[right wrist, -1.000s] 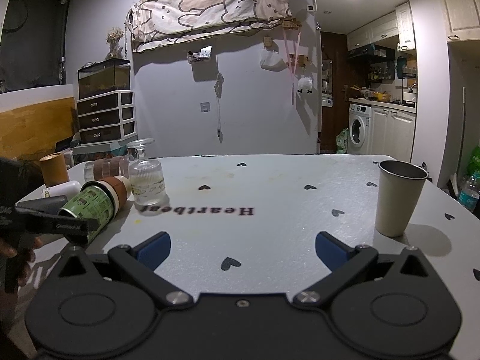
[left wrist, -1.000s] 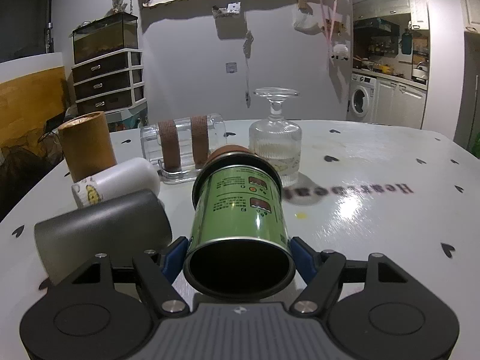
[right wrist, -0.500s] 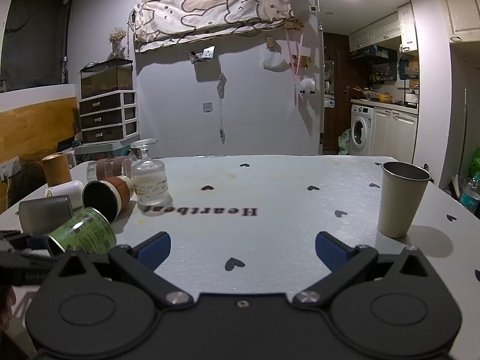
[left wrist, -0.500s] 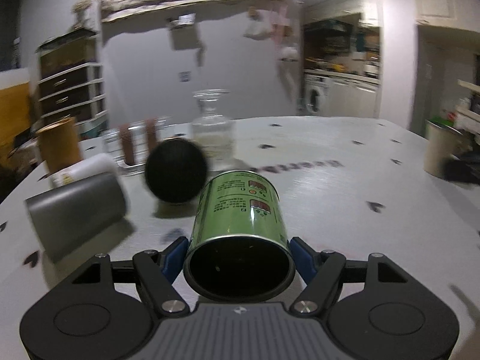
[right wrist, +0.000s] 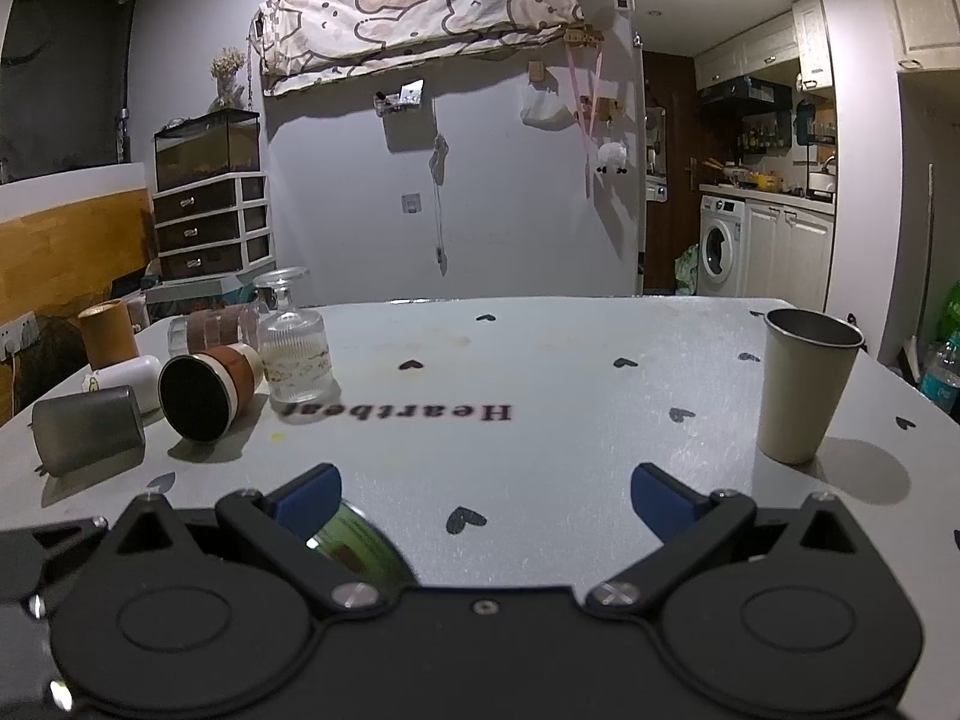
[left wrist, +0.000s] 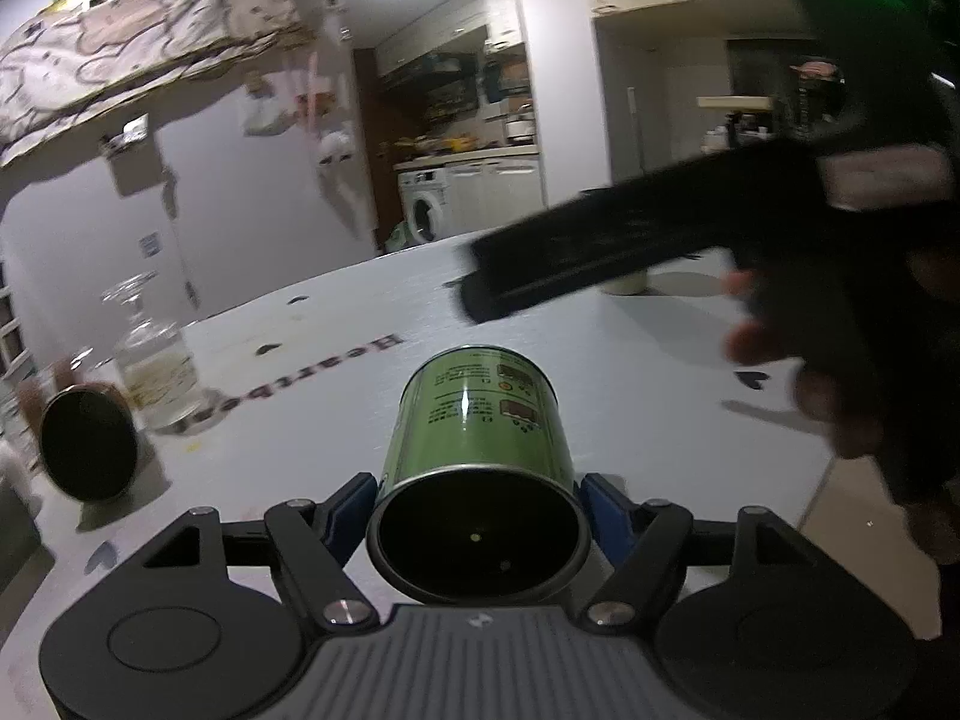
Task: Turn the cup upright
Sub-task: 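Lift the green tin can with the left gripper and carry it toward the right gripper, then grasp the green tin can with the right gripper while the left gripper releases it, then rotate the green tin can upright with the right gripper and carry it beside the grey cup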
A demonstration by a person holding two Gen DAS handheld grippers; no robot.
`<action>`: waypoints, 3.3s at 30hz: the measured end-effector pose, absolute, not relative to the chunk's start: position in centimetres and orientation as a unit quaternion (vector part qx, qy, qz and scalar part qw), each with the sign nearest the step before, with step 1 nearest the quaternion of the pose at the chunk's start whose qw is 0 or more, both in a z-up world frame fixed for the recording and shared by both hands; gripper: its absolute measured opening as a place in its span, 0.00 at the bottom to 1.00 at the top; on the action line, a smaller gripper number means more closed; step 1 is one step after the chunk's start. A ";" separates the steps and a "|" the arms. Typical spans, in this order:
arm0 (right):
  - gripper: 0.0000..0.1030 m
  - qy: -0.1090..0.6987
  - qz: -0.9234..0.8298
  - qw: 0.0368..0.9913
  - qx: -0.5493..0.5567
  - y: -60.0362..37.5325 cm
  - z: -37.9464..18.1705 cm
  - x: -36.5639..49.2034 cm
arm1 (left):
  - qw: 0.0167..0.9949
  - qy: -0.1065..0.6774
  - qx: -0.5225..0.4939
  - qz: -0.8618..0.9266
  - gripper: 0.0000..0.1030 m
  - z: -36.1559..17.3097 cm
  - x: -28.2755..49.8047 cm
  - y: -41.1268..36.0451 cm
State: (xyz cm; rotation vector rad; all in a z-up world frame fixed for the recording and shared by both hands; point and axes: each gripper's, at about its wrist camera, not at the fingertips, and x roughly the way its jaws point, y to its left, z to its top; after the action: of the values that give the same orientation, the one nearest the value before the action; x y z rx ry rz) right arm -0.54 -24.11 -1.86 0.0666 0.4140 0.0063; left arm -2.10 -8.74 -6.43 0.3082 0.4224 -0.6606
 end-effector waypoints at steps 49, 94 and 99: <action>1.00 0.321 0.061 0.927 0.183 -28.9 -5.8 0.7 | 0.943 0.231 -0.033 -0.236 0.89 -3.4 1.0 -1.8; 0.74 0.316 0.232 0.919 0.031 -19.5 -1.7 1.3 | 0.916 0.272 0.016 -0.294 0.74 -7.2 0.3 -4.3; 0.73 0.295 0.228 0.928 -0.007 -18.5 -1.8 0.6 | 0.918 0.268 0.023 -0.293 0.76 -7.6 0.1 -4.4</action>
State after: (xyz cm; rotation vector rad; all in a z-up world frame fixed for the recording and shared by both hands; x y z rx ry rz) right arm 0.64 -18.47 -1.81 -0.0142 0.6057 0.4673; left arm 0.11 -4.40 -7.59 0.0479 0.5503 -0.6028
